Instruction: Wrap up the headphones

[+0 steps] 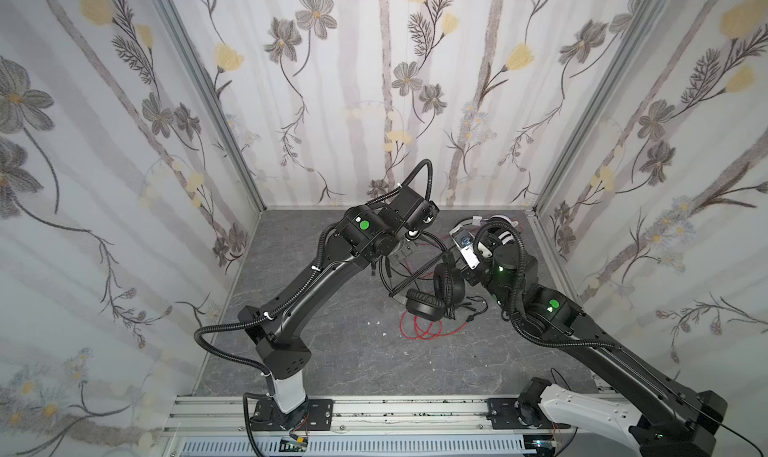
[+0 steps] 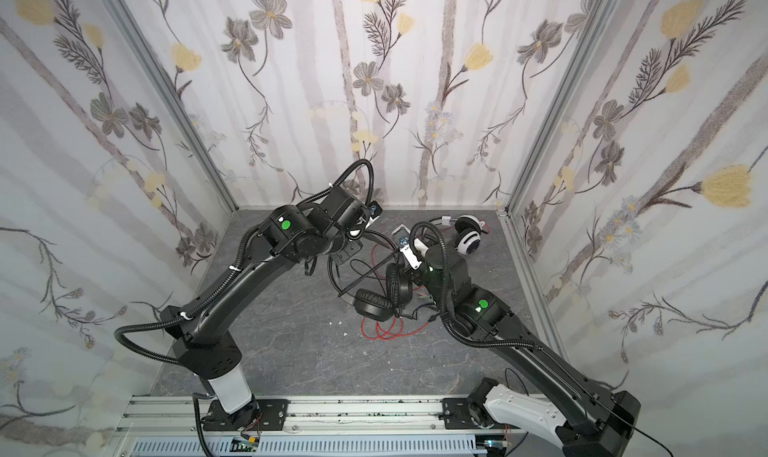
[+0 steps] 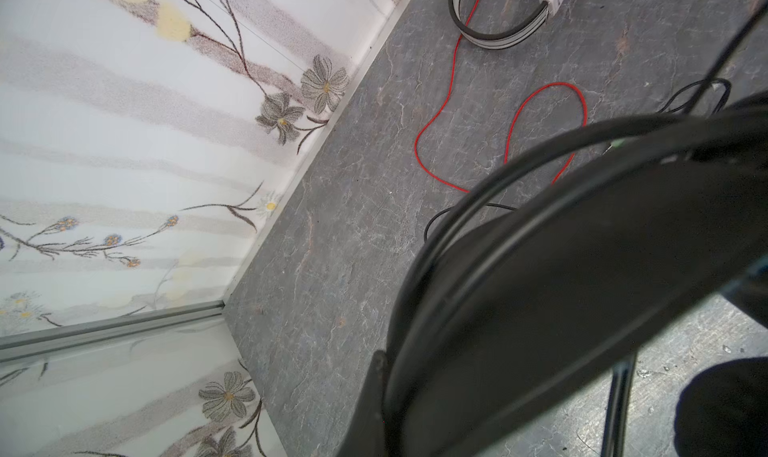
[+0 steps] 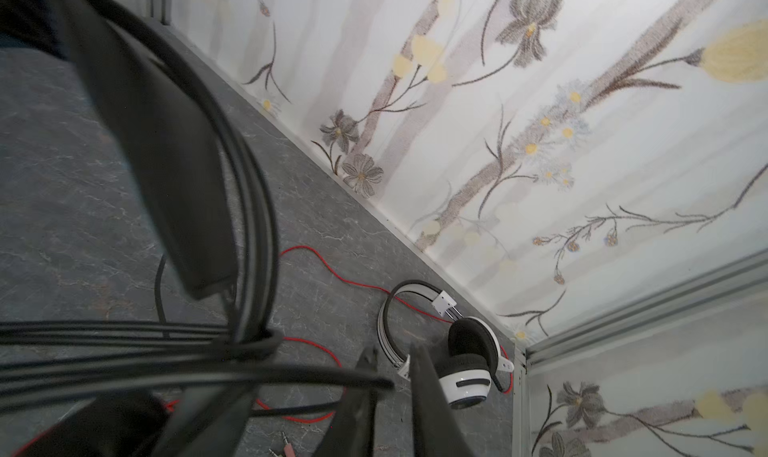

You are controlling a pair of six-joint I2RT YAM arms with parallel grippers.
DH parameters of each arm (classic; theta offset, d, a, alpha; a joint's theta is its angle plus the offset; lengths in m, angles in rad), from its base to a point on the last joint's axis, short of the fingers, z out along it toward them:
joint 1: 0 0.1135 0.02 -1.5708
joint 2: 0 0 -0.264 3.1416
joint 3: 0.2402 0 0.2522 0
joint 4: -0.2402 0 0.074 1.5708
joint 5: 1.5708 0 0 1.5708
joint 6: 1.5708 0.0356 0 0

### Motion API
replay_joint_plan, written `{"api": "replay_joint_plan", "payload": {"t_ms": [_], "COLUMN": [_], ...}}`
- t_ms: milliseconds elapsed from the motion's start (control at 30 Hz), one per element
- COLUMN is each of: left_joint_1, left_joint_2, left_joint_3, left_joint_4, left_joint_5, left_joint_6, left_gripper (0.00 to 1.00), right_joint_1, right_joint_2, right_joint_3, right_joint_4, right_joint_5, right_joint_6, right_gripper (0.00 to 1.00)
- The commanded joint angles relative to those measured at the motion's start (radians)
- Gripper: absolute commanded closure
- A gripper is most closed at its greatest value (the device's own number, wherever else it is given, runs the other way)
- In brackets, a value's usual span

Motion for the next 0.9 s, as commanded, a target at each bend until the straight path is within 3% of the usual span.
{"api": "replay_joint_plan", "payload": {"t_ms": [0,167,467,600,867], "left_joint_1": [-0.002,-0.026,-0.039,-0.058,-0.088], "left_joint_2": [-0.015,-0.006,-0.005,0.003,0.086], "left_joint_3": [0.009,0.044,0.150,0.209,0.470], "left_joint_4": [-0.003,-0.009,0.035,0.062,0.040], "left_joint_5": [0.033,0.049,0.114,0.147,0.258], "left_joint_6": [-0.018,-0.036,-0.124,-0.155,-0.237], "left_gripper": [1.00,1.00,1.00,1.00,1.00], "right_joint_1": [-0.085,-0.177,-0.290,-0.368,-0.379], "right_joint_2": [-0.009,-0.008,-0.004,-0.027,-0.047], "right_joint_3": [0.013,-0.001,-0.073,-0.136,-0.142], "right_joint_4": [0.061,0.087,0.130,0.189,0.206], "right_joint_5": [-0.114,-0.215,-0.298,-0.417,-0.475], "right_joint_6": [0.115,0.187,0.339,0.430,0.424], "right_gripper": [0.81,0.81,0.83,0.83,0.84]}}
